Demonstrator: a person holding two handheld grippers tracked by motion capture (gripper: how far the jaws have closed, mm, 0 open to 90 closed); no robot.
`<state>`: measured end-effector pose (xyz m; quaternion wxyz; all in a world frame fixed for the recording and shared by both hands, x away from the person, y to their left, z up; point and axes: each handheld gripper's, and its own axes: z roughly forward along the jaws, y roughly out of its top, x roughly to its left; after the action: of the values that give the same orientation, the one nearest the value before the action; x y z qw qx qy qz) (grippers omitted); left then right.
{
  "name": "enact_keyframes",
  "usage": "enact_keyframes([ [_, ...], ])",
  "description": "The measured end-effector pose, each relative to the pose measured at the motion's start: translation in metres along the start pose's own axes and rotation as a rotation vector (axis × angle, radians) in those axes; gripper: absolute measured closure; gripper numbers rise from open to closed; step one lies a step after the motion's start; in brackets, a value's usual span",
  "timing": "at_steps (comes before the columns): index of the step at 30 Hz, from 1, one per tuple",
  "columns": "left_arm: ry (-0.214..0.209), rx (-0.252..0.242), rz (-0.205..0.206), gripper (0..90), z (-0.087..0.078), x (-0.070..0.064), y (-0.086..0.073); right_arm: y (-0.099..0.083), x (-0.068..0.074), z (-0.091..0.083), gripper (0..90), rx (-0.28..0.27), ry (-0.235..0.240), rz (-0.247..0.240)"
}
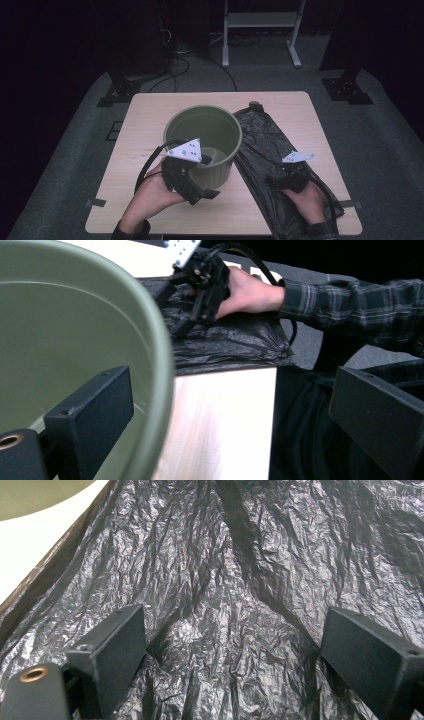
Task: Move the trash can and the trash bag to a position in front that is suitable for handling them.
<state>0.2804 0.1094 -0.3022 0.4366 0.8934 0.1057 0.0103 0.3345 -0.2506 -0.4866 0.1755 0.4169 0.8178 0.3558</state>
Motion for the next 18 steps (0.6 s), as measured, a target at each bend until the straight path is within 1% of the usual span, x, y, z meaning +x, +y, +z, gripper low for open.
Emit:
enact_keyframes([
  [6,0.031,-0.021,-0.008,2.8,-0.011,0.01,0.003,0.0,0.0,0.0,10.0,0.0,0.0,0.0],
  [10,0.078,-0.042,-0.026,2.8,-0.024,0.02,0.004,0.0,0.0,0.0,10.0,0.0,0.0,0.0],
  [13,0.105,-0.051,-0.038,2.5,-0.034,0.027,0.003,0.0,0.0,0.0,10.0,0.0,0.0,0.0],
  [16,0.132,-0.064,-0.054,2.4,-0.046,0.038,0.001,0.0,0.0,0.0,10.0,0.0,0.0,0.0],
  [18,0.151,-0.072,-0.063,2.4,-0.052,0.047,0.0,0.0,0.0,0.0,10.0,0.0,0.0,0.0],
])
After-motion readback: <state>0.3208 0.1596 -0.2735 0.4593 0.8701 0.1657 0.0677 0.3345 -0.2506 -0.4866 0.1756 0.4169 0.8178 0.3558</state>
